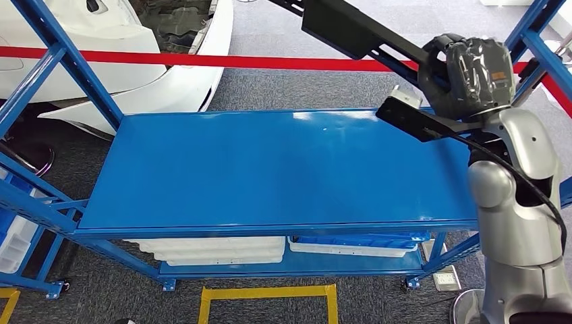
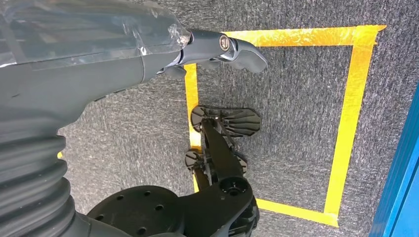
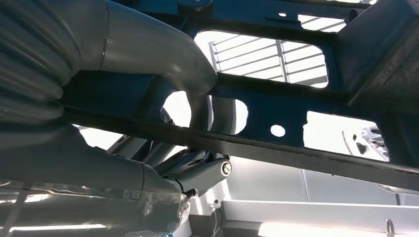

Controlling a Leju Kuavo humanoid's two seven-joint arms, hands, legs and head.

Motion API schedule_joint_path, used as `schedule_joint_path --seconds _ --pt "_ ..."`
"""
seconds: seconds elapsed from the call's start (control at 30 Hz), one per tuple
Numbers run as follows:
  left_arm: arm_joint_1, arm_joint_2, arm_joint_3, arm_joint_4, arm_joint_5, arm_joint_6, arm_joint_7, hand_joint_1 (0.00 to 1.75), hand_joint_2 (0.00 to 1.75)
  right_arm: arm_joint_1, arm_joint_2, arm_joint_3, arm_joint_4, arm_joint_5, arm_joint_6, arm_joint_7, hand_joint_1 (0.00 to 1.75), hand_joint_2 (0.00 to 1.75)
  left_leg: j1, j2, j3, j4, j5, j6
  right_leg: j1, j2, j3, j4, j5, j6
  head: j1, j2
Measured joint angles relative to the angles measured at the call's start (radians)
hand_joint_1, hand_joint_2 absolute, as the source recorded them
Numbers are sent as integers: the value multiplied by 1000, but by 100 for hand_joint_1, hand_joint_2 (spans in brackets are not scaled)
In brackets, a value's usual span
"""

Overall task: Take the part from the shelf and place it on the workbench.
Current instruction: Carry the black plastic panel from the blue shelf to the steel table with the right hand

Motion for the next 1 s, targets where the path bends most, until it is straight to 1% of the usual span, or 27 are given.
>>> schedule_joint_path --seconds 0.17,0.23,0.3,0.33,0.37,0.43,0.47,0.5,0.53,0.57,0.6,0.63,0.67,0.7,0.73,0.77,0.8,0.83,0.87,0.93,0.97,1.0 --pt "0 0 0 0 -3 2 1 0 175 0 0 0 0 -3 3 2 175 175 -1 0 -1 2 -1 1 -2 0 0 -2 1 1 0 0" --pt "0 2 0 0 -4 3 2 0 175 0 0 0 0 -3 2 3 175 175 -3 0 2 0 -2 8 -4 0 4 -10 4 7 -2 0" --pt "-1 4 0 0 -6 3 4 0 175 0 -2 0 -2 -2 1 4 175 175 4 1 21 -32 9 19 -2 0 11 -13 0 13 -6 0" --pt "-1 5 0 0 -6 3 5 0 175 -2 -3 0 -3 -2 0 4 175 175 8 3 33 -51 16 22 -1 0 5 7 -12 15 -5 0" --pt "-2 5 0 0 -6 4 5 0 175 -3 -4 0 -4 -2 -1 4 175 175 13 5 43 -66 21 24 -1 0 -14 47 -34 18 -2 0" --pt "-3 4 0 0 -6 4 6 0 175 -1 -6 0 -4 -2 -2 4 175 175 16 6 49 -72 22 24 -8 0 -83 170 -82 28 6 0" --pt "-2 4 0 0 -6 4 6 0 175 3 -6 0 -4 -2 -2 4 175 175 19 6 49 -70 19 21 -13 0 -116 220 -92 34 9 0" --pt "-2 4 0 0 -6 4 6 0 175 7 -6 0 -4 -2 -2 4 175 175 24 6 49 -65 15 16 -20 -1 -135 239 -83 41 11 0" --pt "-2 3 0 0 -6 4 6 0 175 9 -7 0 -4 -2 -2 4 175 175 30 6 49 -57 8 9 -27 -1 -136 219 -53 50 13 0" --pt "-1 3 0 0 -6 4 7 0 175 10 -7 0 -4 -2 -2 4 175 175 38 5 49 -45 -1 -1 -34 -2 -119 165 -10 59 15 0" --pt "-1 5 0 0 -6 4 7 0 175 11 -7 1 -3 -3 -3 4 175 175 43 3 46 -30 -12 -13 -38 -1 -99 112 21 70 20 0" --pt "-2 7 0 0 -7 4 8 0 175 11 -7 1 -2 -3 -3 4 175 175 46 1 40 -12 -23 -25 -41 3 -84 69 41 73 27 0" --pt "-3 9 0 0 -7 3 8 0 175 12 -7 1 -2 -3 -3 4 175 175 46 0 35 2 -30 -35 -42 6 -78 49 46 70 31 0" --pt "-3 10 0 0 -7 3 9 0 175 14 -7 1 -1 -3 -3 4 175 175 44 -1 30 11 -34 -42 -40 10 -82 52 38 62 31 0" --pt "-2 10 0 0 -8 3 10 0 175 15 -7 1 -1 -3 -4 5 175 175 43 -2 27 16 -34 -47 -39 12 -86 55 37 50 26 0" --pt "-2 10 0 0 -8 3 10 0 175 16 -7 1 0 -2 -4 6 175 175 43 -1 27 16 -35 -50 -39 11 -88 60 36 41 18 0" --pt "-1 10 0 0 -8 3 10 0 175 16 -7 1 1 -2 -4 6 175 175 44 0 24 25 -41 -52 -38 10 -89 61 35 35 9 0" --pt "-1 10 0 0 -8 4 10 0 175 14 -7 1 1 -2 -5 6 175 175 44 2 15 50 -57 -54 -38 8 -88 61 36 30 1 0" --pt "-2 10 0 0 -8 4 10 0 175 13 -7 1 1 -2 -5 6 175 175 43 3 -5 96 -83 -54 -37 7 -88 60 36 25 -7 0" --pt "-3 10 0 0 -8 3 10 0 175 12 -7 1 1 -3 -5 6 175 175 36 5 -69 229 -140 -50 -29 4 -88 60 34 17 -24 0" --pt "-2 10 0 0 -9 3 10 0 175 12 -7 1 1 -3 -5 6 175 175 31 5 -98 283 -155 -46 -24 3 -87 60 32 13 -31 0" --pt "-2 10 0 0 -9 3 10 0 175 12 -7 1 1 -3 -6 6 175 175 25 5 -112 304 -149 -38 -18 3 -85 60 31 8 -37 0"
